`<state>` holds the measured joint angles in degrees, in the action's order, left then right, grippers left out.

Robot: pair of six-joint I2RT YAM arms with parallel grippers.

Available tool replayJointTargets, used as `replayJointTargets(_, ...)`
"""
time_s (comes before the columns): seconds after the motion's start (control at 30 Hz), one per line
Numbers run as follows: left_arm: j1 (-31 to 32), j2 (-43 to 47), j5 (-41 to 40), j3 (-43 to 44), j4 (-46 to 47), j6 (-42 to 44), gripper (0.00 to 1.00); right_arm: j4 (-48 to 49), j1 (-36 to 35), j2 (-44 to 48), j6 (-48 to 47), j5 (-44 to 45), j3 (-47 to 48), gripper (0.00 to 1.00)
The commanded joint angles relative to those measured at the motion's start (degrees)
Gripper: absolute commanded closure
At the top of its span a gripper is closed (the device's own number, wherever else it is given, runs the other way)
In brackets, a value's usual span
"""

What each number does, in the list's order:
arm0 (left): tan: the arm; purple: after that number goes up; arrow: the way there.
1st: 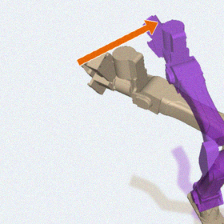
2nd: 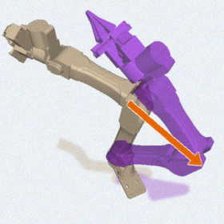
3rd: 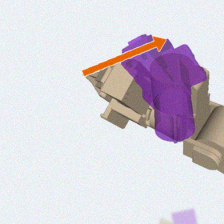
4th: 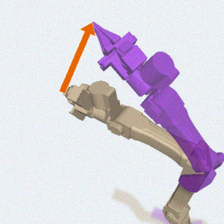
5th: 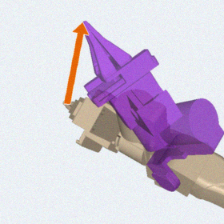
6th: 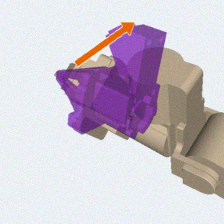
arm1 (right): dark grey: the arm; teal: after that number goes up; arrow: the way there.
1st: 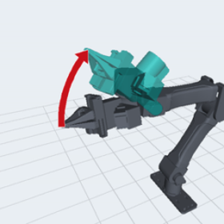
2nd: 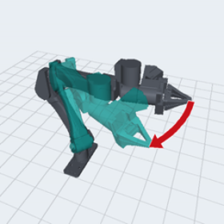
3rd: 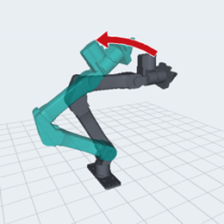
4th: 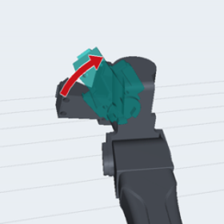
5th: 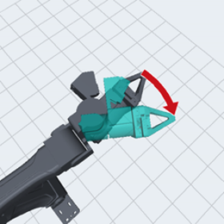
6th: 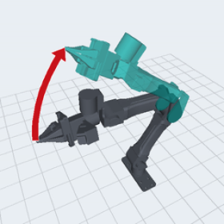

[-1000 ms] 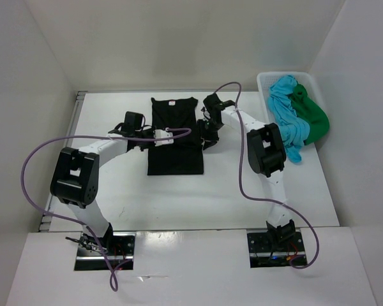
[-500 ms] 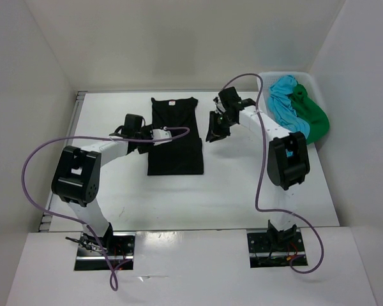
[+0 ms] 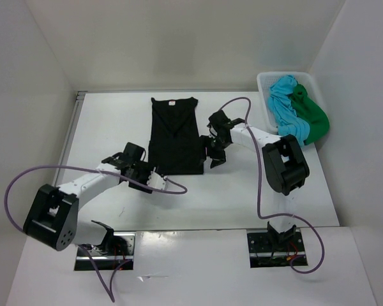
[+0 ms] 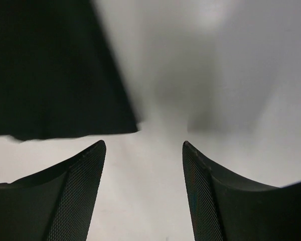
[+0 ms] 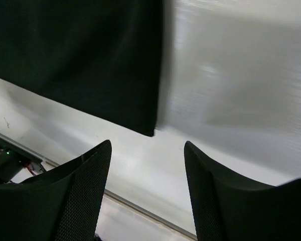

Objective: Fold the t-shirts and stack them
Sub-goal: Fold the folded rectangular tshirt in 1/3 of the way, then grab one side of the 2/3 rectangular tshirt with both arms

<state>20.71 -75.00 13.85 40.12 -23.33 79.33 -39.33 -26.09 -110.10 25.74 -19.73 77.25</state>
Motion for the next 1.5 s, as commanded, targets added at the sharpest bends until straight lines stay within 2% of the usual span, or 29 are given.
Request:
replayJointTargets(0.0, 1.0, -3.9, 1.4, 0.8, -1.9, 1.7, 0.30, 4.3, -1.4, -0.5, 2.7, 0.1, -0.1, 0.35)
replayJointTargets(0.13, 1.5, -5.1, 0.7, 0.3, -1.3, 5.7, 0.29, 4.3, -2.8, -1.8, 3.4, 0.8, -0.6, 0.35)
replayJointTargets(0.4, 1.5, -9.9, -1.5, 0.4, 9.1, 2.8, 0.29, 6.4, -3.9, -1.8, 5.4, 0.2, -2.3, 0.35)
replayJointTargets(0.6, 1.5, -12.4, -2.8, 1.5, 9.7, 3.5, 0.29, 5.8, -3.9, -2.3, 5.4, 0.2, -3.5, 0.35)
replayJointTargets(0.7, 1.5, -13.8, -3.6, 3.1, 10.4, 5.5, 0.37, 5.8, -3.9, -2.3, 5.4, -0.3, -4.0, 0.33)
replayJointTargets(0.83, 1.5, -15.2, -3.6, 3.8, 9.0, 7.4, 0.56, 5.1, -3.9, -3.5, 5.9, -0.3, -4.6, 0.33)
replayJointTargets(0.87, 1.5, -15.2, -3.6, 3.8, 9.0, 7.4, 0.68, 5.1, -3.9, -3.5, 5.9, -1.3, -4.6, 0.33)
replayJointTargets(0.9, 2.0, -15.2, -3.6, 3.8, 9.0, 8.0, 0.74, 5.8, -3.9, -4.1, 5.9, -1.9, -4.6, 0.36)
replayJointTargets(0.97, 2.1, -15.2, -4.1, 3.8, 9.0, 8.0, 0.85, 5.8, -3.9, -4.7, 5.9, -2.8, -4.6, 0.52)
replayJointTargets(1.0, 2.1, -15.2, -4.1, 3.8, 9.0, 8.0, 0.91, 5.8, -3.9, -5.3, 5.9, -2.8, -4.0, 0.67)
replayJointTargets(1.17, 2.6, -14.6, -3.5, 3.8, 9.0, 5.1, 0.96, 5.8, -3.9, -5.8, 5.3, -4.7, -3.5, 0.99)
replayJointTargets(1.23, 2.6, -13.5, -2.8, 3.8, 9.5, 3.8, 0.99, 5.8, -3.9, -5.8, 4.7, -4.7, -2.9, 1.00)
replayJointTargets(1.47, 3.1, -9.6, -3.3, 2.7, 5.3, -0.1, 1.00, 4.5, -3.9, -2.4, 4.7, -4.7, -3.6, 1.00)
